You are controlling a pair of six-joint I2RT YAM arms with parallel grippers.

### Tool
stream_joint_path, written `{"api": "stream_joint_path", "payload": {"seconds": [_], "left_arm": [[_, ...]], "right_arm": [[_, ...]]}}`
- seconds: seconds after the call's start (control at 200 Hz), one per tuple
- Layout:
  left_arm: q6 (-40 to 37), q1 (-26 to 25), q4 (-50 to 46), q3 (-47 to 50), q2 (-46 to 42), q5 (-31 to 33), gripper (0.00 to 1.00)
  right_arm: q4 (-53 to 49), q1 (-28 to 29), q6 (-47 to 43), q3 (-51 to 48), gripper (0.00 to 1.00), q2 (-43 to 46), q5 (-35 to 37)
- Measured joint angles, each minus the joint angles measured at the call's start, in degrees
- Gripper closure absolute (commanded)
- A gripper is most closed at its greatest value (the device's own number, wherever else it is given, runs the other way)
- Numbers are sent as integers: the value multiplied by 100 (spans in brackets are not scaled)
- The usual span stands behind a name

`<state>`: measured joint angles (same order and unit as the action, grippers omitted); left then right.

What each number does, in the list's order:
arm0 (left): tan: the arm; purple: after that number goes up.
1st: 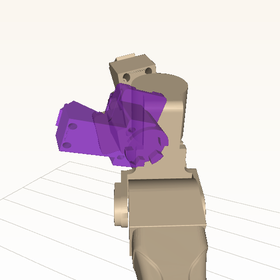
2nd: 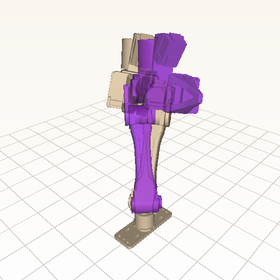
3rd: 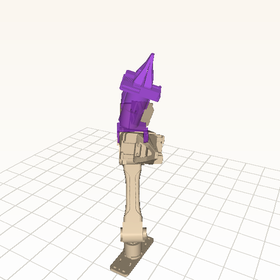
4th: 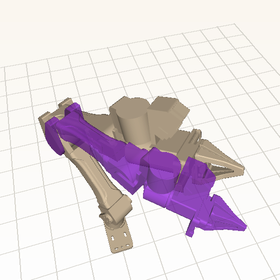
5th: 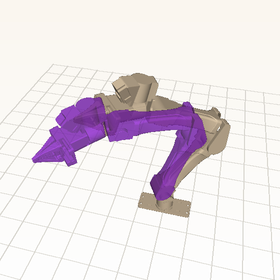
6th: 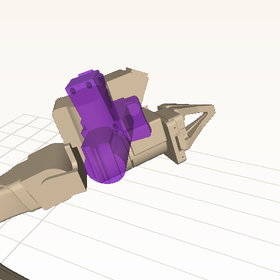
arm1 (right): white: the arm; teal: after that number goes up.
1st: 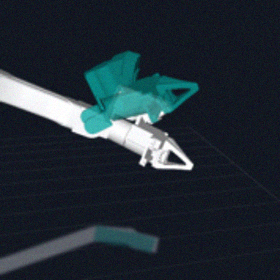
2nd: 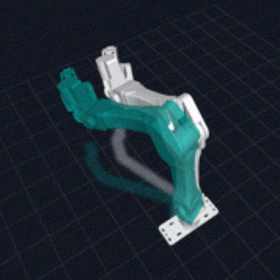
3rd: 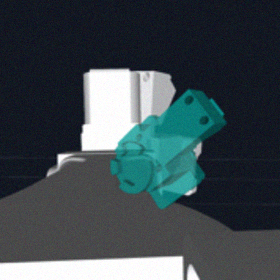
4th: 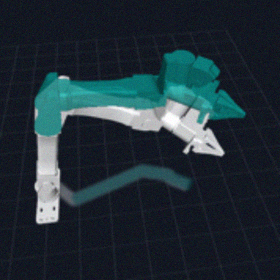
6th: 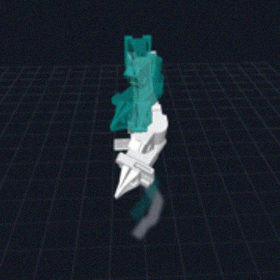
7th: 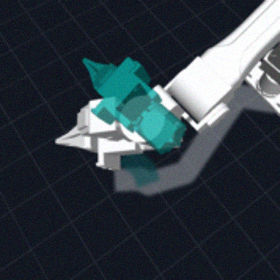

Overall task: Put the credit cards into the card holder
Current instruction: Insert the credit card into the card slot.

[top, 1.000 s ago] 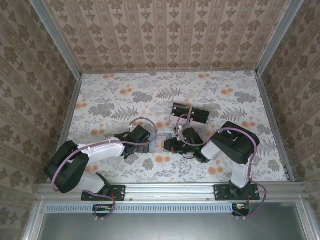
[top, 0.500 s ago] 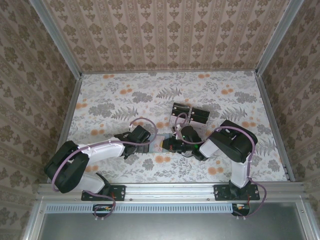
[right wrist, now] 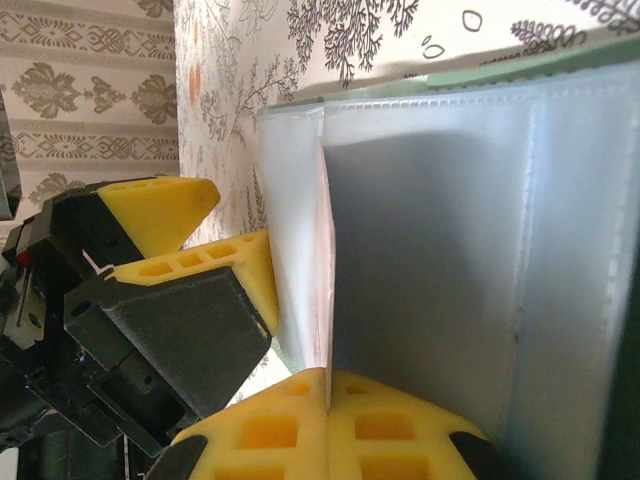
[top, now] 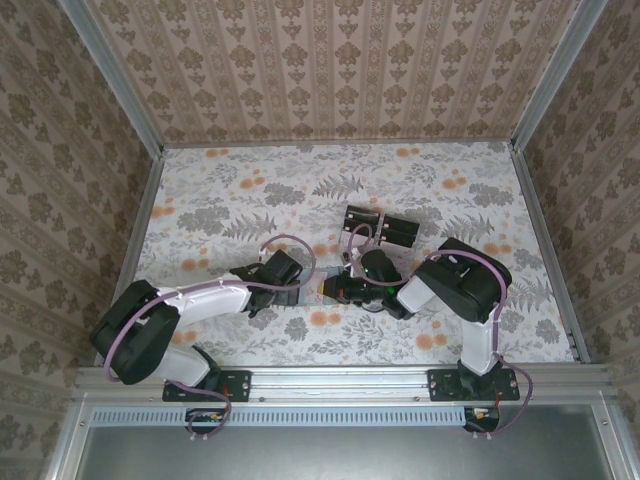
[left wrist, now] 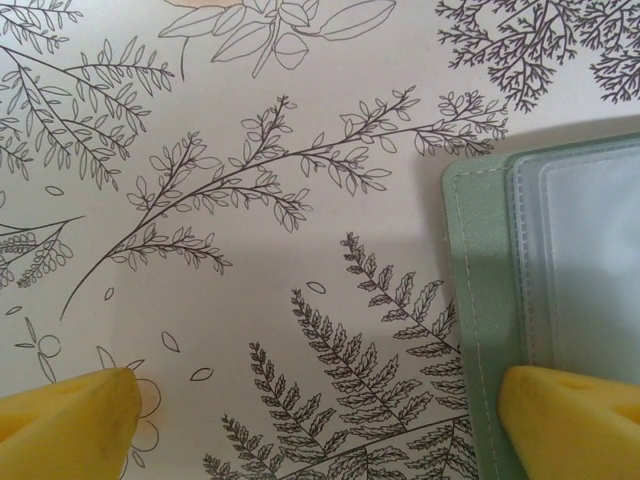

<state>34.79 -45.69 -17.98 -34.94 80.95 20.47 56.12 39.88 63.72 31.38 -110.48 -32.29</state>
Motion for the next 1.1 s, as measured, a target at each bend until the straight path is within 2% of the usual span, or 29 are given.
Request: {"api": "stream_joint_path", "payload": {"seconds": [0.445, 1.1], "left_arm": [[299, -85, -192, -24, -37, 229, 0], [426, -149, -328, -90, 0, 341, 0]], "right_arm": [[-527, -173, -96, 245, 100, -15, -472], [-767, -203, -125, 114, 100, 184, -507]]}}
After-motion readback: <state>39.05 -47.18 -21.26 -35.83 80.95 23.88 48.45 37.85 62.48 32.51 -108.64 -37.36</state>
